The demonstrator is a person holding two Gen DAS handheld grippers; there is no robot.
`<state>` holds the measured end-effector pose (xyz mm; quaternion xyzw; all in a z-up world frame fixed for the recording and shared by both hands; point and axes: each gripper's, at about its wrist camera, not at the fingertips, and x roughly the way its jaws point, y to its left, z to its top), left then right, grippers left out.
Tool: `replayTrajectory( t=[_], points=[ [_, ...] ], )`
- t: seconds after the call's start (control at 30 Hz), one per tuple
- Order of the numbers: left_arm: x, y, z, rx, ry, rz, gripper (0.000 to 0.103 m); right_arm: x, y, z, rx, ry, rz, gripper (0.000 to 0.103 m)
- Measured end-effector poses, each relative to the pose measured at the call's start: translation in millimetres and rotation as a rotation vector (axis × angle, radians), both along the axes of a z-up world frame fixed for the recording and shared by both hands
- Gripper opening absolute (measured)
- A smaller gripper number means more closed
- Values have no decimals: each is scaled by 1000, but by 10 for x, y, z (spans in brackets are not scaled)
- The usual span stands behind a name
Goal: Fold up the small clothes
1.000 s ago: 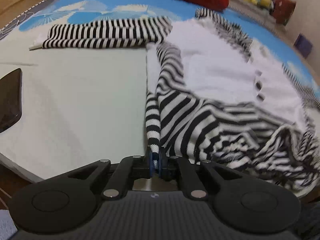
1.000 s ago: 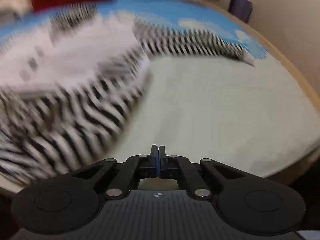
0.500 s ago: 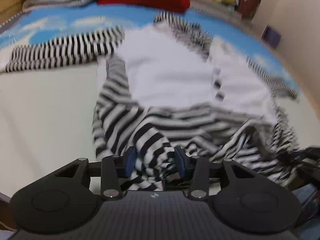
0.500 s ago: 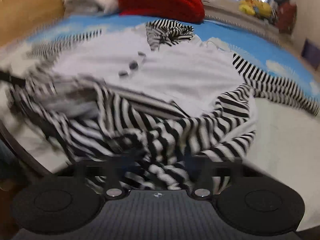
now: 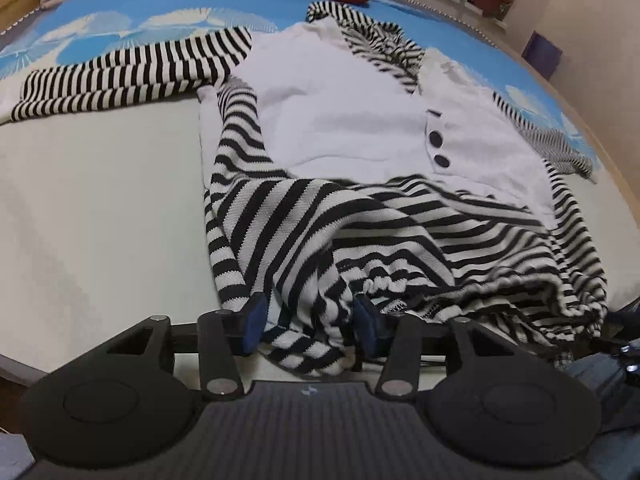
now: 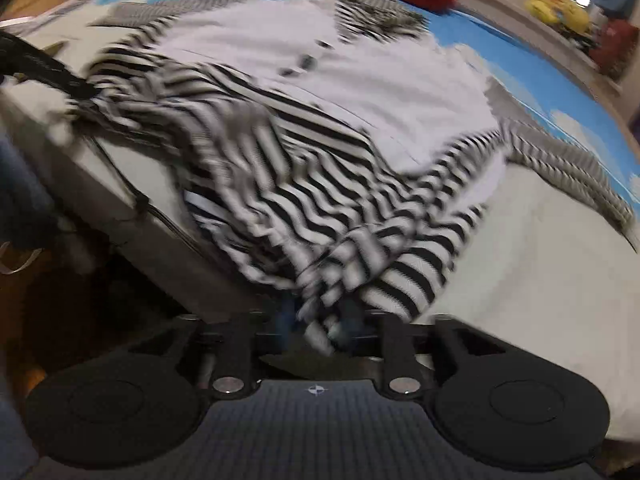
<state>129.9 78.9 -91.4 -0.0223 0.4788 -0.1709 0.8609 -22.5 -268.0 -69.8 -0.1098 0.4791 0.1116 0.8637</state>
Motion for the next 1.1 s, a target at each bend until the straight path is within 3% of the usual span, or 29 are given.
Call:
replayTrajectory(
  t=[0.1, 0.23, 0.3, 0.47, 0.53, 0.6, 0.63, 0.7, 0.83, 0.93, 1.1],
  points=[
    [-38, -3, 162, -46, -42, -9, 61, -99, -90, 403, 100, -148, 13, 53],
    [81, -368, 325, -61, -95, -56, 70, 179, -163, 656, 225, -256, -116, 53],
    [140, -654, 294, -16, -109, -96, 77, 489, -81, 555, 231, -244, -174, 52],
    [117, -1081, -146, 154, -53, -150, 77, 905, 287, 86, 145, -168, -158, 50],
    [-16, -1118, -263, 230, -81, -192, 77, 888, 378, -104, 115, -106, -117, 50],
    [-153, -1082, -249, 275, -124, -231, 77, 773, 480, -307, 36, 16, -27, 49],
    [-194, -1051, -224, 278, -132, -240, 78, 629, 497, -302, 11, -48, -3, 51],
    [-238, -963, -185, 249, -128, -240, 81, 452, 531, -269, -34, -47, 74, 50],
    [-224, -817, 18, 167, -128, -169, 82, 403, 400, -146, 28, -22, 39, 51],
    [-204, -618, 327, 89, -171, -53, 102, 390, 238, 121, 117, -78, -28, 54],
    [20, -293, 718, 65, -252, 122, 103, 443, -66, 535, 160, -265, -168, 80]
  ],
)
